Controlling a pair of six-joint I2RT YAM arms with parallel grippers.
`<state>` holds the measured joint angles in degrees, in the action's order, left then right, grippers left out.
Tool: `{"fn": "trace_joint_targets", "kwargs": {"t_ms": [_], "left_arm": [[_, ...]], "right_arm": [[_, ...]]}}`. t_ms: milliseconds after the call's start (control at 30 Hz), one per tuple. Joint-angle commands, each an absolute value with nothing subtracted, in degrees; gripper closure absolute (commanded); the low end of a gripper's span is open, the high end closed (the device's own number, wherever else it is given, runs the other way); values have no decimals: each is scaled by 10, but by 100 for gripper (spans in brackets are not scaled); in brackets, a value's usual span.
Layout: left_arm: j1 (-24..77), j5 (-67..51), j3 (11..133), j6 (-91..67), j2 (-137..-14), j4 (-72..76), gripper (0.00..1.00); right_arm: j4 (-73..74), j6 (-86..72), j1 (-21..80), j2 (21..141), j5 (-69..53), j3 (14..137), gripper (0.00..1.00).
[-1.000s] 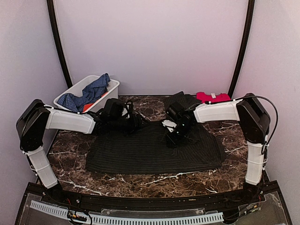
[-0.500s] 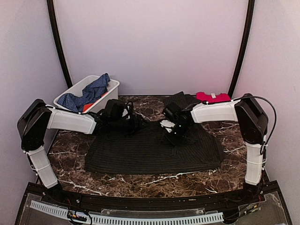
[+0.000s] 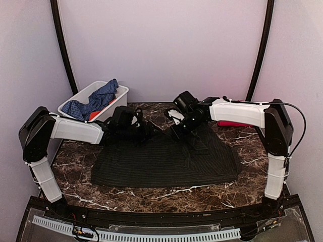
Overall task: Fold and stack the mixed laundry pile
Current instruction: Adjust the 1/3-folded shirt at the center of the board.
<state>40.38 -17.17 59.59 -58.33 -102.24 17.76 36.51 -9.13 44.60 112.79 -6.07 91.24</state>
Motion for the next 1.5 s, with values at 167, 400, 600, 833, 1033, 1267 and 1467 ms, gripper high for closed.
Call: {"fn": "trace_joint_targets", "kwargs": {"t_ms": [167, 400, 600, 833, 1033, 1267, 1467], "left_arm": [[407, -139, 603, -654, -995, 205, 32], [414, -129, 620, -665, -1020, 207, 38], [419, -131, 631, -666, -1039, 211, 38], [419, -126, 630, -676, -1037, 205, 56], [419, -130, 632, -675, -1026, 189, 84], [418, -126, 679, -572, -956, 2, 100], [414, -183, 743, -436, -904, -163, 100]], "right_arm": [[292, -179, 454, 1125, -143, 926, 100], [287, -198, 461, 1151, -164, 955, 100], [284, -201, 474, 1167, -172, 974, 100], [263, -209, 482, 1153, -172, 964, 100], [252, -215, 483, 1145, -175, 957, 98], [257, -171, 469, 1028, -196, 892, 50], [225, -166, 399, 863, -210, 770, 31]]}}
